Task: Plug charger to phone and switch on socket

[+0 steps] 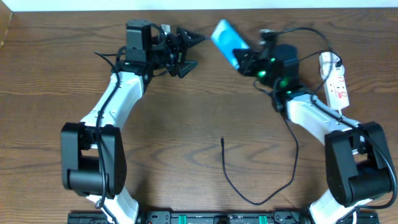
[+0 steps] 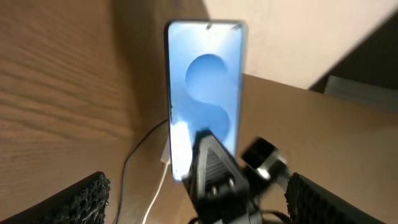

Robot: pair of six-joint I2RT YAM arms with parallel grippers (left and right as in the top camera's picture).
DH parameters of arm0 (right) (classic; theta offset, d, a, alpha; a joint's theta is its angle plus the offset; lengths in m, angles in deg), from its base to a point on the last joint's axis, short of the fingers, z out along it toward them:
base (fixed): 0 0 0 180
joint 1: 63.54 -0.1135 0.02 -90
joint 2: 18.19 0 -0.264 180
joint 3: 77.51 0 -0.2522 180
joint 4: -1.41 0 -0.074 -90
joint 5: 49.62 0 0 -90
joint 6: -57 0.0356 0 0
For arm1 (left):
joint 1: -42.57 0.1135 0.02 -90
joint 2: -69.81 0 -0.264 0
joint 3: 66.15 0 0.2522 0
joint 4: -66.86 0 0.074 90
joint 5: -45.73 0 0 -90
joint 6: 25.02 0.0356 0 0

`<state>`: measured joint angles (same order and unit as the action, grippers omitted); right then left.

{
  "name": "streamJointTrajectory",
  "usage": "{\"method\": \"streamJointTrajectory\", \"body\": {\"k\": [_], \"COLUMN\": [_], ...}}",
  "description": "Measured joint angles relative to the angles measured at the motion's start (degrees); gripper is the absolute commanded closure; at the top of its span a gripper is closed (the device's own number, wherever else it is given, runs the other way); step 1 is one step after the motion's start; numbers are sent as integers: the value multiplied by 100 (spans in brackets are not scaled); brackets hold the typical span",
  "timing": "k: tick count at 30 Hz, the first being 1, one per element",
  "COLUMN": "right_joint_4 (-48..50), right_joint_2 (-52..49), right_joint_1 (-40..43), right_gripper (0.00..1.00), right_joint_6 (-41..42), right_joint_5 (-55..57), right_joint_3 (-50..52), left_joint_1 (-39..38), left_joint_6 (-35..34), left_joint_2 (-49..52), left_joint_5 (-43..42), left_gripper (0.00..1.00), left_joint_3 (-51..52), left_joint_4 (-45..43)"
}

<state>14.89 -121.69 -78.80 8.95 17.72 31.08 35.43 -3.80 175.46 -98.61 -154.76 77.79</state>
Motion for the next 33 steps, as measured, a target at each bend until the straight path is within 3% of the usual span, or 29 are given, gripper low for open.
{"method": "streamJointTrajectory", "body": {"k": [6,15,21,33], "right_joint_4": [341,2009,2492,2496], "right_joint_2": [-11,-17,-17,-17], "right_joint_1": [332,138,-72,-455], "right_gripper": [99,99,99,99], "right_joint_6": [2068,4614,5508,6004], "right_joint_5": [-323,-1056,-1207,-1233], "right_joint_3": [2,4,4,4], "left_joint_1": [74,72,72,72], "left_joint_6": [0,2,-42,-184], "left_joint_2": [-142,-149,-149,-149], "left_joint_5": [-87,304,492,566], "left_gripper": [10,10,11,11], "left_joint_3": [-2,0,0,0], "left_joint_4": [-566,-1335,-1622,-1847]}}
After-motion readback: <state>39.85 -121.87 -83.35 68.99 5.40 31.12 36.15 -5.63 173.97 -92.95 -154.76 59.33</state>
